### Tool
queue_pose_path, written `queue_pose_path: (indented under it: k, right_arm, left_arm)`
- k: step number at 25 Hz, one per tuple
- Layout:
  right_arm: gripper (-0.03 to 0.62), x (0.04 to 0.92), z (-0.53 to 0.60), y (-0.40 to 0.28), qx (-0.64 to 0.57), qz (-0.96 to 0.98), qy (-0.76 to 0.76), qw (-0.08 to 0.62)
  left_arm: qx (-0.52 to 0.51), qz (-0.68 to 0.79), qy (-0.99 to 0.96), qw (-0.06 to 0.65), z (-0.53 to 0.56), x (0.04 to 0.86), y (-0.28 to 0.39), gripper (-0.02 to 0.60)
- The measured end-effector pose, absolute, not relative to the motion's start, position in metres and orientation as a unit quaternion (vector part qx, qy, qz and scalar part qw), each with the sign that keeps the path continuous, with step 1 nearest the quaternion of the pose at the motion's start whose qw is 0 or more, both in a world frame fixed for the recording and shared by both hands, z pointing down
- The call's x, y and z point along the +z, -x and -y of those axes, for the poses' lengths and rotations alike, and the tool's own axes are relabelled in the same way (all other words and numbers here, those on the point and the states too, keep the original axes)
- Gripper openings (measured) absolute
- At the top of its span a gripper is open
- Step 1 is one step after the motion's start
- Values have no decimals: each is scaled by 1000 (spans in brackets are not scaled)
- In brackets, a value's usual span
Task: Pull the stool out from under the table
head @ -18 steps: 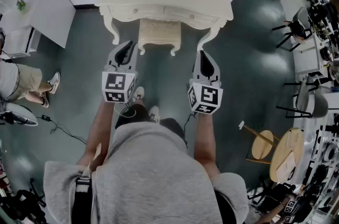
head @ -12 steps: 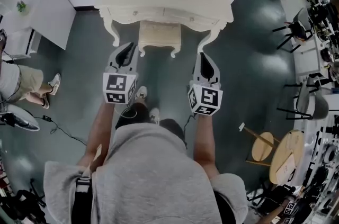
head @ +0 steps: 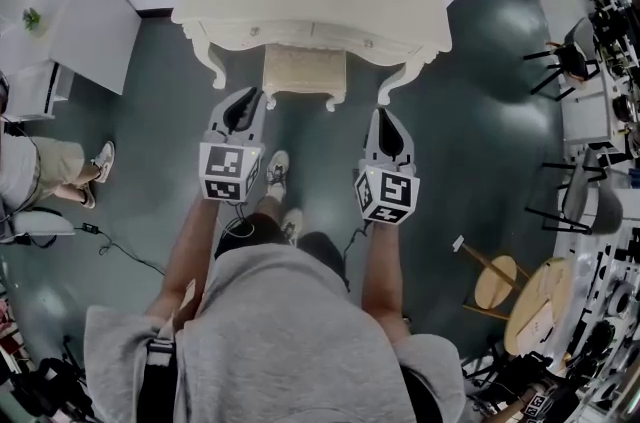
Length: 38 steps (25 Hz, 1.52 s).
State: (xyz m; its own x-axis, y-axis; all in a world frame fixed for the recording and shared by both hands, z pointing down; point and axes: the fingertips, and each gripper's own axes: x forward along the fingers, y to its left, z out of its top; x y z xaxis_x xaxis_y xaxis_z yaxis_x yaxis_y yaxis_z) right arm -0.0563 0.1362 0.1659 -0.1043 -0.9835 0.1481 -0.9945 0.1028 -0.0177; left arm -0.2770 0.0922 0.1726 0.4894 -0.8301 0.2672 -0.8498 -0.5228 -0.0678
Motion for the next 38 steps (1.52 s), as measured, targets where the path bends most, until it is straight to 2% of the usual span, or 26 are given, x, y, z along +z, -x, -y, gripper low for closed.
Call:
queue_pose_path:
  k: [7, 18, 38]
  right_arm:
    - [14, 198, -55, 56, 85, 738, -667, 65]
    - [14, 306, 56, 61, 153, 724, -663, 116]
    - [14, 520, 137, 33, 222, 744, -610, 160]
  left_arm:
    - [155, 473, -865, 66, -17, 208, 271, 46]
    - [206, 446, -861, 131, 91, 320, 274, 46]
    - [224, 490, -820, 195, 153, 511, 262, 46]
